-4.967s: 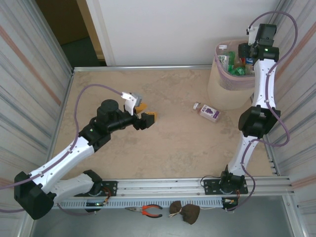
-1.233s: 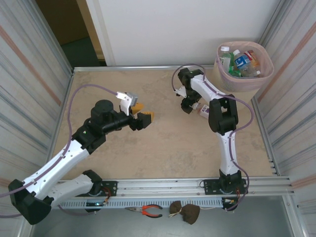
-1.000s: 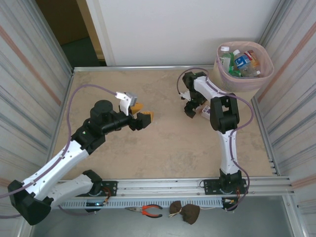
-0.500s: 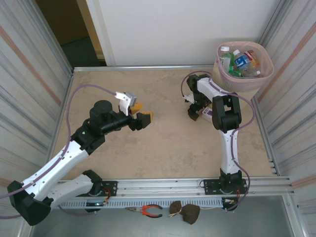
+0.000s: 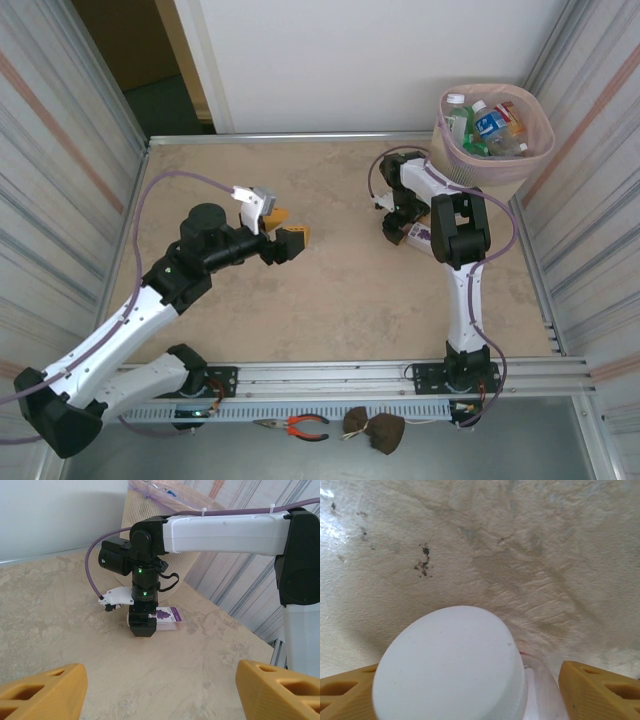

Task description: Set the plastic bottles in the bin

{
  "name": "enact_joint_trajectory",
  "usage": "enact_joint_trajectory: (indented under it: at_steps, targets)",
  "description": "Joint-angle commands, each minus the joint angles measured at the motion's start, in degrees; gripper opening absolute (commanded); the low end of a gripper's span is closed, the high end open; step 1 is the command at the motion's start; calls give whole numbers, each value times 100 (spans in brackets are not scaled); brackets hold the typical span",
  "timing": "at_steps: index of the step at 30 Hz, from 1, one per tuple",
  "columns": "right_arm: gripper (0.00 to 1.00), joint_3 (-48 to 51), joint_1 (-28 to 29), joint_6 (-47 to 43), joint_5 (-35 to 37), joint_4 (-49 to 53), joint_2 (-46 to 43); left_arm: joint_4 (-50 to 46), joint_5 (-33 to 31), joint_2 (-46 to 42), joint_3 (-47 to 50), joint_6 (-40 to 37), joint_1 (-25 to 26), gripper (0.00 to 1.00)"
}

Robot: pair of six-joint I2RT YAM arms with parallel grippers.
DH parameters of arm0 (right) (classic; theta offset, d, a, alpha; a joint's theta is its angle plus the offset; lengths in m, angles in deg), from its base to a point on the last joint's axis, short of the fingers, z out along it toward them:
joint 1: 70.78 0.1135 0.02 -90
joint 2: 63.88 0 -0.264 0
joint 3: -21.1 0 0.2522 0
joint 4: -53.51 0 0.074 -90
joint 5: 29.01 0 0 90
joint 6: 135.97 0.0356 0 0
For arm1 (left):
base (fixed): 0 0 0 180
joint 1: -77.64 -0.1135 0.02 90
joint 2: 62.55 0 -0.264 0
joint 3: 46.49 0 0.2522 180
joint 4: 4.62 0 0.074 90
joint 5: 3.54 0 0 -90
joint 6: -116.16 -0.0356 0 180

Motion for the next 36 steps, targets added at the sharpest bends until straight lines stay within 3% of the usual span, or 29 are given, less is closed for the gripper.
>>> enact_joint_trajectory:
  at_steps: [1, 11, 23, 26, 36]
  targets:
    - [79, 140, -69, 79, 23, 312, -239, 27, -31, -137, -16, 44, -48, 78]
    - [87, 481, -202, 0, -85, 220, -597, 41, -5, -93, -53, 69, -50, 78]
    - [69, 592, -211, 96, -505, 178, -891, 32, -21, -129, -28, 81, -49, 78]
    - [69, 576, -211, 105, -639, 184, -1065, 27, -31, -127, -28, 89, -53, 78]
    - [68, 411, -415, 191, -2135, -15, -2211, 98, -31, -101, -22, 145, -48, 78]
